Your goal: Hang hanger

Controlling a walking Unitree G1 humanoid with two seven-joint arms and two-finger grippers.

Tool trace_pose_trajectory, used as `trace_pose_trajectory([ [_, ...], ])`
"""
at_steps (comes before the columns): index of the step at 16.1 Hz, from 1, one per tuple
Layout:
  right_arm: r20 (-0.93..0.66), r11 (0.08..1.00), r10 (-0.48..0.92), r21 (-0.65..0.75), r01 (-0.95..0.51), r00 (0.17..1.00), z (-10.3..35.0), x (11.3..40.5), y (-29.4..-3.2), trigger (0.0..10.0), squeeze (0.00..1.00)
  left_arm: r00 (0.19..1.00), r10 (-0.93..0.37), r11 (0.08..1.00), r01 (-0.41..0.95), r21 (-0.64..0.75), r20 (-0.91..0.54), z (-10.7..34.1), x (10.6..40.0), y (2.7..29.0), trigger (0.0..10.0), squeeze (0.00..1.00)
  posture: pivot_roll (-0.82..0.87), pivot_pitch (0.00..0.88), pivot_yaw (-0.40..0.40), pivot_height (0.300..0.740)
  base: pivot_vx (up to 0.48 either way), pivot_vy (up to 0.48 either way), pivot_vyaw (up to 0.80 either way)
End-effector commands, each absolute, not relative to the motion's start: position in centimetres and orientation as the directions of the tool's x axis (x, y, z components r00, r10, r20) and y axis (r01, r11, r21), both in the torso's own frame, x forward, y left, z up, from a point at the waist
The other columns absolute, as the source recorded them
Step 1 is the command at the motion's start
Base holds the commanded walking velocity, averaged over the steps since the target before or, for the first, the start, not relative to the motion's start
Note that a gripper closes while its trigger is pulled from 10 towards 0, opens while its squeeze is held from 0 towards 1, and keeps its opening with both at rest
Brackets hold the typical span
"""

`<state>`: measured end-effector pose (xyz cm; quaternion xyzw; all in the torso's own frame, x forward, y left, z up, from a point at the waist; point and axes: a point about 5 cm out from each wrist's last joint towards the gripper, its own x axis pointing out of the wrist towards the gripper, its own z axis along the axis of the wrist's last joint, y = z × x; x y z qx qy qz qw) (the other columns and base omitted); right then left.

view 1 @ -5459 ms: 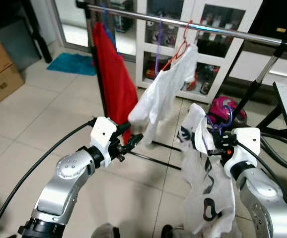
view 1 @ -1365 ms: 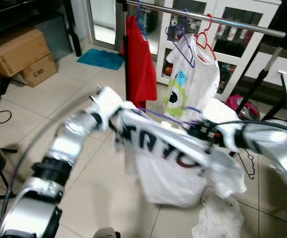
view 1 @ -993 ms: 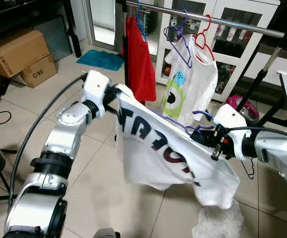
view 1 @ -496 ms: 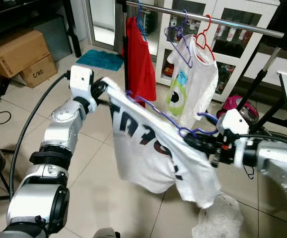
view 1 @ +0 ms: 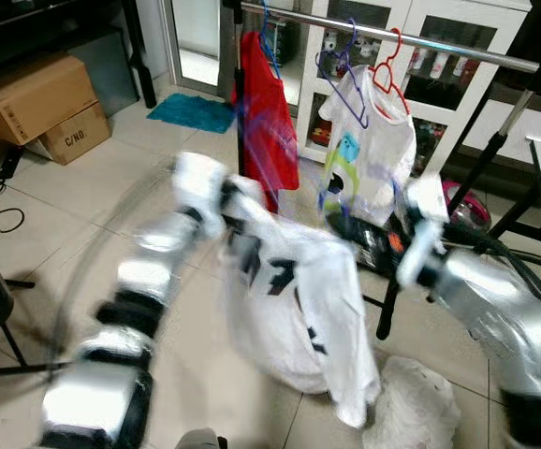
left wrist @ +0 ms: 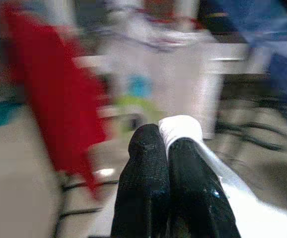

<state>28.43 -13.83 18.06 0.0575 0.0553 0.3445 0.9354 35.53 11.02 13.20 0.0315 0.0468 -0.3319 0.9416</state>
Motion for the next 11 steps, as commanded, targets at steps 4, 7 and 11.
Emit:
trace_pose_trajectory([
  [4, -0.004, 0.935, 0.295, 0.207, -0.288, 0.955, 18.0, 31.9, -16.0, 0.0, 0.00, 0.564, -0.822, 0.565, 0.825, 0.007, -0.080, 13.4, 32.0, 6.6, 0.0, 0.00, -0.03, 0.000, -0.001, 0.740, 0.000, 0.000, 0.00],
  [7, -0.032, 0.962, 0.210, 0.182, -0.201, 0.977, 17.7, 31.9, -17.0, 10.0, 0.00, 0.615, -0.784, 0.616, 0.788, 0.016, -0.087, 13.3, 30.4, 8.8, 0.0, 0.00, -0.02, 0.000, -0.013, 0.740, 0.000, 0.000, 0.00],
  [11, -0.161, 0.983, 0.184, 0.028, -0.182, 0.970, 13.8, 26.7, -18.8, 10.0, 0.00, 0.793, -0.597, 0.795, 0.605, 0.049, -0.122, 12.9, 29.0, 14.8, 10.0, 0.00, -0.01, 0.000, -0.028, 0.740, 0.000, 0.000, -0.40],
])
